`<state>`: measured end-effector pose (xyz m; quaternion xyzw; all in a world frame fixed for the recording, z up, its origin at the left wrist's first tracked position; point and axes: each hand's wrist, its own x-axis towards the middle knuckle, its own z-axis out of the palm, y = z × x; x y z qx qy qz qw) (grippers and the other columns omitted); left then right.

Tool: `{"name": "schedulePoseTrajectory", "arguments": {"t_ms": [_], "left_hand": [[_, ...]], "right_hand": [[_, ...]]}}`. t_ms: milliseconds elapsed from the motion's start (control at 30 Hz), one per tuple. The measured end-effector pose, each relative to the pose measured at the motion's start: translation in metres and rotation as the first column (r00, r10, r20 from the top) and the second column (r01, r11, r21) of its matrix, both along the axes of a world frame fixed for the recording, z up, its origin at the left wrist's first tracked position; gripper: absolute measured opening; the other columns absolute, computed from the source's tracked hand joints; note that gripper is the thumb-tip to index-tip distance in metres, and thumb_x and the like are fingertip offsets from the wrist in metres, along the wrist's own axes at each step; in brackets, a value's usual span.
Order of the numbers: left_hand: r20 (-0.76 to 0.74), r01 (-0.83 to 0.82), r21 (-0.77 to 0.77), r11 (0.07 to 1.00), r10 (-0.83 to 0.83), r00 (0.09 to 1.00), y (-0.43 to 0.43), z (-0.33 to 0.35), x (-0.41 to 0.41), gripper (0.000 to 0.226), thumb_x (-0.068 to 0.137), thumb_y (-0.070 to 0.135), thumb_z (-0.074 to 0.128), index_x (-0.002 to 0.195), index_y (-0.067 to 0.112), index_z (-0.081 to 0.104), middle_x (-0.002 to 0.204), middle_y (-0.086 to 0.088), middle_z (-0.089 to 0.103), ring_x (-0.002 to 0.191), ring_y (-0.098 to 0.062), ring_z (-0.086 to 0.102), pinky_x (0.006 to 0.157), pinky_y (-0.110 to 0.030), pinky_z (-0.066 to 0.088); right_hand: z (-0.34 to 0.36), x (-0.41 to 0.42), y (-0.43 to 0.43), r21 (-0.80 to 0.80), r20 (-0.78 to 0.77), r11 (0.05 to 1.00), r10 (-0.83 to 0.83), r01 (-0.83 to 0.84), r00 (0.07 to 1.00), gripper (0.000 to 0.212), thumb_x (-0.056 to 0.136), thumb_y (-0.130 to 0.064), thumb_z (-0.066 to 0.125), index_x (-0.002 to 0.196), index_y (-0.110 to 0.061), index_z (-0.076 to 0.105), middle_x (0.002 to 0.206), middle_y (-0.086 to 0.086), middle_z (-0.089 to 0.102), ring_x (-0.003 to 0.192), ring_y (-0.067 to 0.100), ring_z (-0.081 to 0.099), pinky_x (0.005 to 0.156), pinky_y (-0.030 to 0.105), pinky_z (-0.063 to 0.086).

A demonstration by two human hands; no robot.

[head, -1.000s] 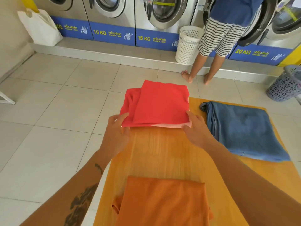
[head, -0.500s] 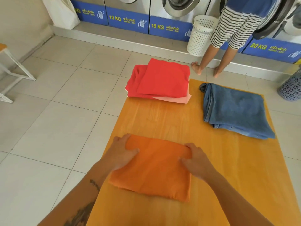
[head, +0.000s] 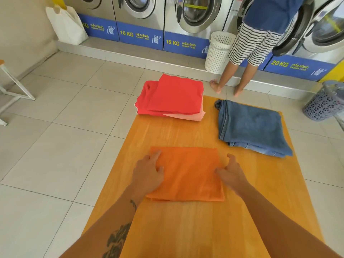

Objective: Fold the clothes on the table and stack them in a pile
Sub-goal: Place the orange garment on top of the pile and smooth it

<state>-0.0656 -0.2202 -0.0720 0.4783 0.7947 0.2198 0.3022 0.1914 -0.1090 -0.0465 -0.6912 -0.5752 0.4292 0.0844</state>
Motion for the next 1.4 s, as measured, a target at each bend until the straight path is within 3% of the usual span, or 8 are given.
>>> {"name": "schedulePoseTrajectory", "arguments": {"t_ms": [233, 400, 533, 600, 767, 1067, 1200, 1400], "left_hand": [[0.239, 0.001, 0.080, 0.997, -0.020, 0.971, 0.002, 0.000, -0.003, 0.050, 0.095, 0.026, 0.052, 0.140, 0.046, 0.042, 0.146, 0.001, 0.040, 0.130, -0.020, 0.042, 0.109, -0.036, 0.036], [0.356, -0.081, 0.168, 0.982, 0.016, 0.934, 0.008, 0.004, -0.003, 0.044, 0.095, 0.021, 0.054, 0.120, 0.057, 0.056, 0.131, 0.005, 0.048, 0.119, -0.014, 0.047, 0.103, -0.036, 0.042], [0.367, -0.123, 0.181, 0.976, 0.049, 0.929, 0.016, 0.010, -0.013, 0.038, 0.095, 0.023, 0.056, 0.111, 0.056, 0.062, 0.141, 0.007, 0.045, 0.134, -0.009, 0.033, 0.102, -0.022, 0.033], [0.373, -0.140, 0.201, 0.970, 0.056, 0.926, 0.028, 0.020, -0.025, 0.036, 0.094, 0.025, 0.058, 0.110, 0.057, 0.063, 0.137, 0.012, 0.049, 0.129, -0.010, 0.042, 0.105, -0.031, 0.039], [0.325, -0.153, 0.289, 0.945, 0.053, 0.944, 0.076, 0.059, -0.072, 0.035, 0.091, 0.030, 0.063, 0.106, 0.061, 0.063, 0.119, 0.029, 0.054, 0.108, -0.005, 0.052, 0.098, -0.033, 0.044], [0.262, -0.122, 0.477, 0.871, -0.008, 0.965, 0.229, 0.105, -0.148, 0.033, 0.092, 0.030, 0.061, 0.111, 0.056, 0.063, 0.123, 0.020, 0.051, 0.107, -0.009, 0.050, 0.088, -0.026, 0.040], [0.217, -0.061, 0.459, 0.886, -0.045, 0.975, 0.278, 0.082, -0.165, 0.036, 0.093, 0.022, 0.059, 0.117, 0.049, 0.063, 0.127, 0.014, 0.053, 0.112, -0.010, 0.049, 0.093, -0.023, 0.037], [-0.074, 0.043, 0.219, 0.975, -0.027, 0.997, 0.294, 0.041, -0.184, 0.036, 0.092, 0.021, 0.055, 0.122, 0.039, 0.061, 0.144, -0.005, 0.039, 0.131, -0.031, 0.035, 0.106, -0.045, 0.032]], "right_hand": [[-0.005, -0.037, -0.021, 0.003, -0.242, 0.999, 0.032, -0.032, 0.970, 0.090, 0.087, -0.021, 0.069, 0.152, -0.042, 0.011, 0.152, 0.004, 0.036, 0.134, 0.029, 0.043, 0.108, 0.050, 0.042], [-0.007, -0.040, -0.022, -0.023, -0.290, 1.000, 0.004, -0.011, 0.957, 0.067, 0.084, -0.015, 0.069, 0.137, -0.045, 0.041, 0.139, -0.003, 0.045, 0.117, 0.020, 0.051, 0.094, 0.041, 0.049], [0.003, -0.048, -0.016, -0.048, -0.354, 0.998, -0.042, 0.027, 0.934, 0.046, 0.086, -0.012, 0.066, 0.117, -0.045, 0.062, 0.128, -0.007, 0.055, 0.101, 0.011, 0.058, 0.074, 0.027, 0.050], [0.017, -0.052, -0.005, 0.015, -0.353, 0.999, -0.025, 0.032, 0.935, 0.047, 0.086, -0.009, 0.065, 0.113, -0.047, 0.065, 0.122, -0.012, 0.059, 0.097, 0.008, 0.061, 0.071, 0.024, 0.051], [0.061, -0.065, 0.048, 0.164, -0.393, 0.986, 0.047, 0.019, 0.918, 0.049, 0.086, -0.006, 0.067, 0.118, -0.043, 0.066, 0.121, -0.014, 0.060, 0.101, 0.008, 0.062, 0.078, 0.024, 0.053], [0.089, -0.143, 0.190, 0.355, -0.428, 0.929, 0.067, 0.100, 0.901, 0.050, 0.086, -0.010, 0.069, 0.124, -0.041, 0.063, 0.123, -0.009, 0.058, 0.100, 0.009, 0.060, 0.075, 0.022, 0.050], [0.060, -0.173, 0.238, 0.366, -0.319, 0.921, -0.009, 0.131, 0.948, 0.054, 0.086, -0.006, 0.061, 0.133, -0.033, 0.057, 0.128, -0.002, 0.057, 0.089, 0.004, 0.056, 0.067, 0.021, 0.048], [0.027, -0.182, 0.240, 0.301, 0.029, 0.951, -0.087, 0.074, 0.996, 0.065, 0.074, -0.019, 0.046, 0.137, -0.032, 0.050, 0.144, 0.010, 0.034, 0.122, 0.036, 0.039, 0.099, 0.047, 0.042]]}}
